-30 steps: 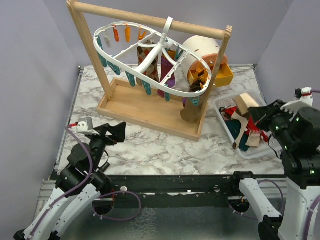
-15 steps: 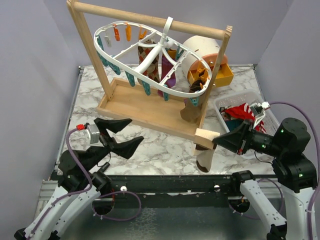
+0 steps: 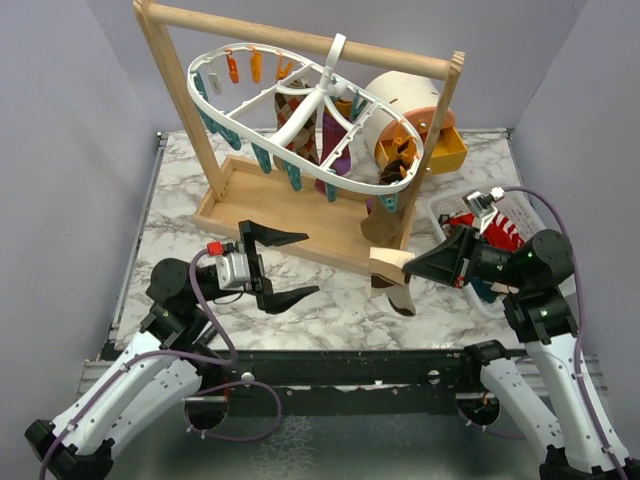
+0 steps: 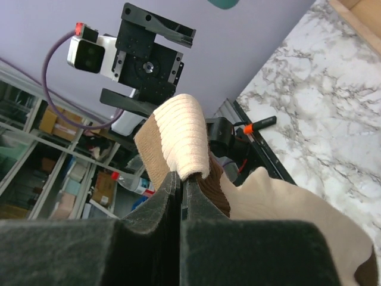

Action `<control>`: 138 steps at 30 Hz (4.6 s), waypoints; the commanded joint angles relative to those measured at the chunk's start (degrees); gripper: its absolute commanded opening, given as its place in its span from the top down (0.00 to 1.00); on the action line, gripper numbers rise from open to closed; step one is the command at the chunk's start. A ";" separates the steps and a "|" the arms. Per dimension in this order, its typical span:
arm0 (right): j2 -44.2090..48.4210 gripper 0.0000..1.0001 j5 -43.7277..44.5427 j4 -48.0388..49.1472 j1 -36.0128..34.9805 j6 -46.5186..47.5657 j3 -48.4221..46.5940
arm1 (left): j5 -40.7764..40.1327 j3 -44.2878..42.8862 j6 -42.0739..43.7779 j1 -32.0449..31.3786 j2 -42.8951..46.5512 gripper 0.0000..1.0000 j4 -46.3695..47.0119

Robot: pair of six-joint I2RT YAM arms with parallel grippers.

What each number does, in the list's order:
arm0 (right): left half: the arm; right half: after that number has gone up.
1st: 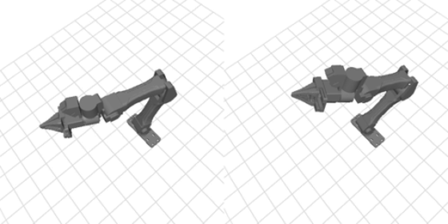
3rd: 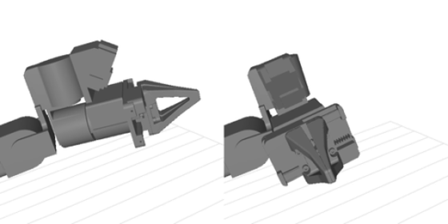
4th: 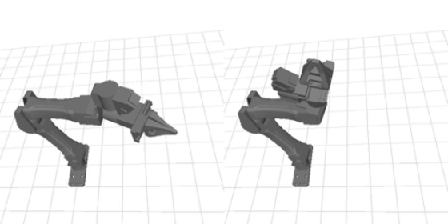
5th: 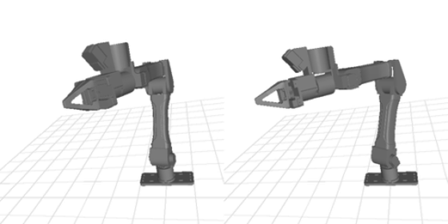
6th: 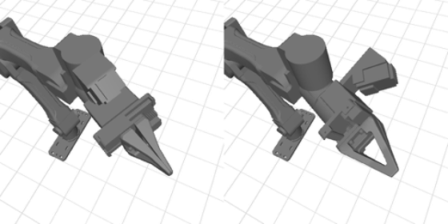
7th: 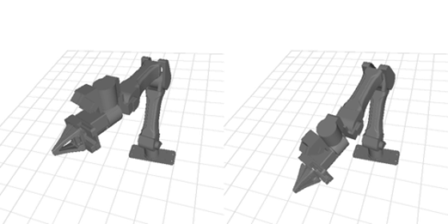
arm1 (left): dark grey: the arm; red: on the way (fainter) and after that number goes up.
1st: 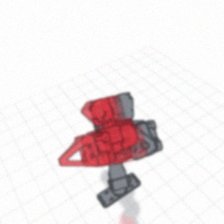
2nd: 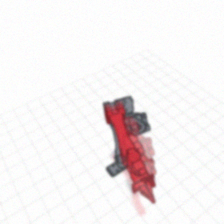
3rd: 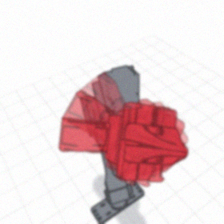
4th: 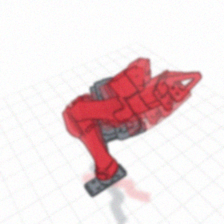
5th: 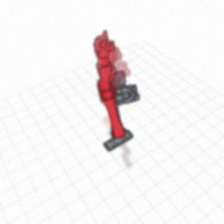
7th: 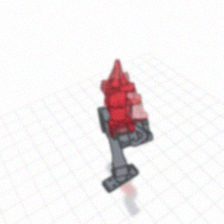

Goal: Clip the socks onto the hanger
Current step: Pick up the sock from the bin, then adjust the clothesline at the center of the board.

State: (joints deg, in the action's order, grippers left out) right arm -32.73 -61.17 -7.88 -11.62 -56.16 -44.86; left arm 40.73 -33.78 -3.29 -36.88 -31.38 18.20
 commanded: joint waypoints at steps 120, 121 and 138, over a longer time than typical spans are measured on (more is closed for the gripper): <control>-26.73 0.40 80.58 9.88 -16.95 47.11 -8.93 | -38.57 1.10 -4.09 -12.77 -6.33 1.00 -7.82; -26.91 0.43 80.85 10.69 -16.95 47.44 -8.53 | -38.65 1.15 -4.12 -12.77 -6.27 1.00 -7.82; -29.55 0.91 67.30 14.56 -16.95 51.48 -6.61 | -38.25 2.30 -3.57 -12.77 -5.70 1.00 -7.85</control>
State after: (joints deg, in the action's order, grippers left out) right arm -61.47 15.88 4.49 -28.18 -4.62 -52.62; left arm 3.33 -32.40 -7.44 -49.36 -37.65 10.35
